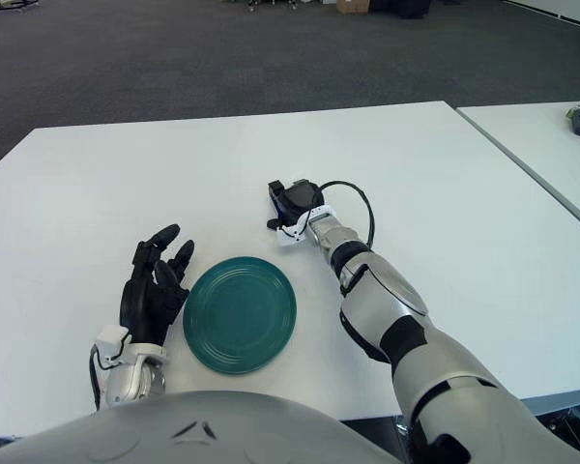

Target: Put the gum into the plate.

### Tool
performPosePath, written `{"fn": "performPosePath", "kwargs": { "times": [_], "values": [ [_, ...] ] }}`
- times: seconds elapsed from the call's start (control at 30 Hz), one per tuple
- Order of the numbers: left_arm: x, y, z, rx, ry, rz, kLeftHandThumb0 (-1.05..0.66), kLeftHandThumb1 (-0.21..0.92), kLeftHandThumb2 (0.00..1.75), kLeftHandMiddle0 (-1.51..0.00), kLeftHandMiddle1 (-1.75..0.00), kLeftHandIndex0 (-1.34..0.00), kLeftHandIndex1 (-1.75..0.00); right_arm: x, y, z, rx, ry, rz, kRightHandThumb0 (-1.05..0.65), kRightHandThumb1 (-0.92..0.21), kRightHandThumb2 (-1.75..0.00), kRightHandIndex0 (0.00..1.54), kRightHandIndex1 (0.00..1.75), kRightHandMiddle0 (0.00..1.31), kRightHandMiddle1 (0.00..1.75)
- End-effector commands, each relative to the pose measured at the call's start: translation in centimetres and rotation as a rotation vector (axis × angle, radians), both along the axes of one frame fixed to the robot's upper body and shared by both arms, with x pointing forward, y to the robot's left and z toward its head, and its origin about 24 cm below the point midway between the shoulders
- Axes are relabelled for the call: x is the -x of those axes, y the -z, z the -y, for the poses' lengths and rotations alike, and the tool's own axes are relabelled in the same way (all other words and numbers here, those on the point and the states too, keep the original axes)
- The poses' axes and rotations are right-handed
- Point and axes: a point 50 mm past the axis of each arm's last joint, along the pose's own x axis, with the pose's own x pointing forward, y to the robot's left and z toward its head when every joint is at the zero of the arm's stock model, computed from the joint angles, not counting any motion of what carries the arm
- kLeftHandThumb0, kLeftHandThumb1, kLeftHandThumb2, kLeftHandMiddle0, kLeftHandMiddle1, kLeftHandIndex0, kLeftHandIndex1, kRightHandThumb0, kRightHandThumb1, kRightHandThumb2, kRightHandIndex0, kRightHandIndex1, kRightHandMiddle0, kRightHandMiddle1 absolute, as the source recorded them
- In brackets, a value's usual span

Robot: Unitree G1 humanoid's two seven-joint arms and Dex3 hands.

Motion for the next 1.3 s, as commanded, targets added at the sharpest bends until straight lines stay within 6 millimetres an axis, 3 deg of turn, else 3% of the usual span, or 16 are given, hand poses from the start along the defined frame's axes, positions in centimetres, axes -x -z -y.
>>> {"fn": "performPosePath", "kwargs": {
  "times": [0.0, 0.07, 0.13, 0.17, 0.23, 0.4, 0.63, 0.93, 1.27],
  "values": [
    [-0.3, -0.6, 0.9, 0.035, -0.025, 0.026, -1.0, 0.92, 0.88, -0.58, -0.21, -0.17, -0.92, 1.6, 2.0, 0.1, 0.035, -0.026, -0.071, -0.69, -0.92, -0.8, 0.54, 0.65, 0.22, 1.21],
    [-0.4, -0.5, 0.9, 0.029, -0.033, 0.024, -1.01, 0.92, 0.88, -0.57, -0.21, -0.17, -0.92, 1.6, 1.9, -0.2, 0.018, -0.027, -0.069, -0.67, -0.92, -0.8, 0.52, 0.82, 0.23, 1.29],
    [-0.4, -0.5, 0.9, 0.026, -0.037, 0.023, -1.01, 0.92, 0.89, -0.57, -0.21, -0.17, -0.92, 1.6, 1.9, -0.3, 0.01, -0.024, -0.07, -0.66, -0.92, -0.79, 0.48, 1.15, 0.25, 1.39],
    [-0.4, -0.4, 0.9, 0.025, -0.039, 0.02, -1.01, 0.92, 0.89, -0.57, -0.21, -0.17, -0.93, 1.6, 2.0, -0.3, 0.007, -0.018, -0.069, -0.65, -0.92, -0.79, 0.48, 1.19, 0.25, 1.4],
    [-0.4, -0.3, 0.8, 0.024, -0.042, 0.018, -1.01, 0.92, 0.89, -0.56, -0.21, -0.17, -0.92, 1.6, 2.0, -0.2, 0.004, -0.01, -0.066, -0.64, -0.92, -0.8, 0.46, 1.46, 0.26, 1.51],
    [-0.2, -0.1, 0.8, 0.019, -0.053, 0.021, -1.02, 0.92, 0.9, -0.56, -0.22, -0.16, -0.92, 2.6, 2.7, -0.7, -0.048, -0.01, -0.04, -0.63, -0.92, -0.81, 0.51, 1.68, 0.31, 1.68],
    [0.1, 0.2, 0.3, 0.018, -0.087, 0.022, -1.05, 0.92, 0.88, -0.54, -0.22, -0.18, -0.93, 3.5, 3.2, -1.7, -0.124, -0.016, -0.043, -0.64, -0.92, -0.86, 0.64, 1.74, 0.48, 1.74],
    [0.1, 0.8, -0.5, 0.031, -0.123, 0.049, -1.05, 0.92, 0.86, -0.54, -0.24, -0.17, -0.94, 3.1, 2.8, -1.7, -0.177, 0.009, -0.036, -0.63, -0.92, -0.91, 0.73, 1.75, 0.55, 1.75],
    [-0.2, 1.3, -0.6, 0.042, -0.132, 0.081, -1.05, 0.92, 0.84, -0.55, -0.26, -0.18, -0.95, 0.6, -0.6, -1.2, -0.227, -0.026, 0.05, -0.58, -0.92, -0.78, 0.78, 1.75, 0.61, 1.75]
  ]
}}
